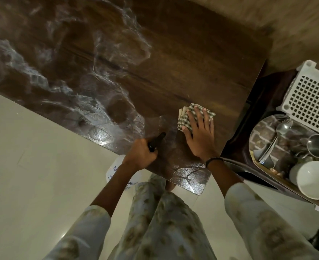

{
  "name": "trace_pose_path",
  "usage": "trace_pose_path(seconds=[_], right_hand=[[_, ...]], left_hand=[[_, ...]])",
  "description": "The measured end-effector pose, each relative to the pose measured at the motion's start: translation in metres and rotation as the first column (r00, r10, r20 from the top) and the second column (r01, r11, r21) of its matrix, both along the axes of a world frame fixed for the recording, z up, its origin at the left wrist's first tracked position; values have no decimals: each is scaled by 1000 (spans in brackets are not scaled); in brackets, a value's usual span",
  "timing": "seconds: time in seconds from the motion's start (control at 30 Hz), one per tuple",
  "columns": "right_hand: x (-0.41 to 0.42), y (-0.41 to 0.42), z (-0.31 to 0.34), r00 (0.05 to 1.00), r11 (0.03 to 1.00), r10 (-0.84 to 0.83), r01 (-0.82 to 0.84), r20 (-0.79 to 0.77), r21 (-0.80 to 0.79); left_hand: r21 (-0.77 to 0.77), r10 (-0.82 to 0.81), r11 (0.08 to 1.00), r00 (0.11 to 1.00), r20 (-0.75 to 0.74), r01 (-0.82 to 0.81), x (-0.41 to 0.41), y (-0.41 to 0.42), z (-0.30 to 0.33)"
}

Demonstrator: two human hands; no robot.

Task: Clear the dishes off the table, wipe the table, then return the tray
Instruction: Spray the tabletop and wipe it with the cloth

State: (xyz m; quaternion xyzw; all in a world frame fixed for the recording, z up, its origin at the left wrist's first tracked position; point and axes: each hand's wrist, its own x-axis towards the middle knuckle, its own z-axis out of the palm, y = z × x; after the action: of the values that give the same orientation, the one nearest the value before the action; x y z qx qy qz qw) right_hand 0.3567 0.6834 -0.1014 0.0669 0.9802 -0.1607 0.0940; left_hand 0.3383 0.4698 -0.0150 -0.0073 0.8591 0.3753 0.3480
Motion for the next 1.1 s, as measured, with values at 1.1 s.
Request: trace_pose_path(seconds=[1.1], right_hand=[[19,-25,-10,909,908,416,-413,-25,68]], left_hand=[[0,152,988,987,-52,-152,44,-48,-8]])
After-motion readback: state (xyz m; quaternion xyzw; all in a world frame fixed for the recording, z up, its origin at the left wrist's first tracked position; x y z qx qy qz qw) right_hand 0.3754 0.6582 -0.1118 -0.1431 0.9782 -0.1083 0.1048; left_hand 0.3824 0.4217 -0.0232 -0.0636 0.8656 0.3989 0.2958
